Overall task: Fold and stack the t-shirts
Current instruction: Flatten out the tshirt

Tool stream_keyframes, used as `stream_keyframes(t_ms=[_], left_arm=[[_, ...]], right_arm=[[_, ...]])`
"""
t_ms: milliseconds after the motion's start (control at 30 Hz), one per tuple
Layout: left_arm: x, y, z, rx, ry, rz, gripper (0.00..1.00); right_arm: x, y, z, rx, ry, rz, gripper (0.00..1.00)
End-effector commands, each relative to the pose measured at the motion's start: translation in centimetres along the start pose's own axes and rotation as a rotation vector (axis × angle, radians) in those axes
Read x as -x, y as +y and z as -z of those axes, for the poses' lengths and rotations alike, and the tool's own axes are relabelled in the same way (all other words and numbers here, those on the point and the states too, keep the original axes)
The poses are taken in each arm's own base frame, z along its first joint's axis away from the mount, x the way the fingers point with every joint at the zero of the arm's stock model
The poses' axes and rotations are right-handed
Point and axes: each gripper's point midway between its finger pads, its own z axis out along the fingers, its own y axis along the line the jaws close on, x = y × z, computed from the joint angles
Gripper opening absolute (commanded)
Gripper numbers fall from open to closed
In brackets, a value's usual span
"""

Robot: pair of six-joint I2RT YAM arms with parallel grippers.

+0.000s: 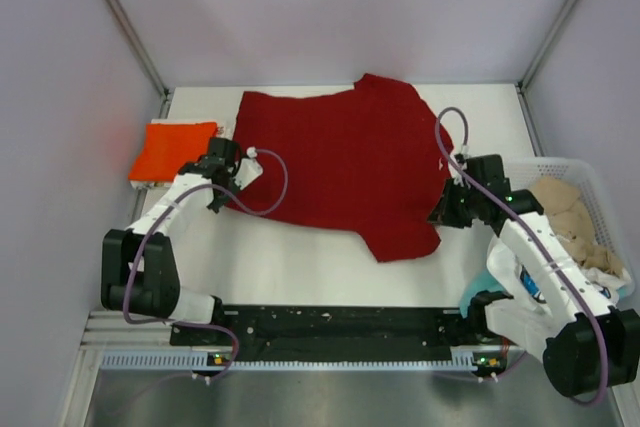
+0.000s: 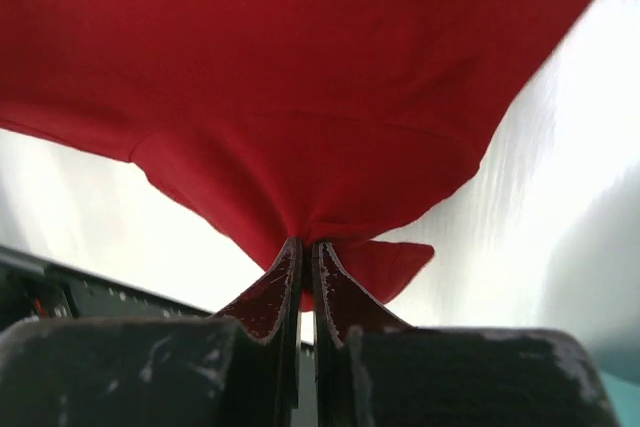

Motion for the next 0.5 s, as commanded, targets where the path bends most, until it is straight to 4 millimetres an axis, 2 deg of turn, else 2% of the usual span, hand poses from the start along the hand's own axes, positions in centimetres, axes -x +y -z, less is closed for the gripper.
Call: stream_keyframes(t_ms=[0,100,200,267,333,467], left_arm=[[-2.2,-2.1,-0.9,-0.015,0.025,0.024,0.0],[-4.0,-4.0,-1.5,-0.052,0.07,0.006,0.0],[-4.8,-5.0,-1.5,-0.082,0.087,0.013,0.0],[-5.0,-5.4,-1.5,-0.09,0.086,0.021,0.0],[-4.6,-5.2,-1.4,-0.085,0.074,0.039,0.0],[-2.5,-4.0,-1.4,-0.077,0.032,0.104,0.0]], right_arm=[[-4.5,0.4,-0.7,0.007,0.123,-0.044,0.0],[-7.2,0.1,-1.3,-0.008,0.204,-0.058,0.0],[-8.3,-0.3,-1.5,-0.02,0.246,-0.066,0.0],[-7.5,-0.5,-1.6,-0.041,0.219,-0.06,0.0],[-5.8,-0.7,-1.7,-0.078,0.162,-0.042,0.0],[-1.9,-1.6,-3.0,-0.168,0.075,0.032,0.0]])
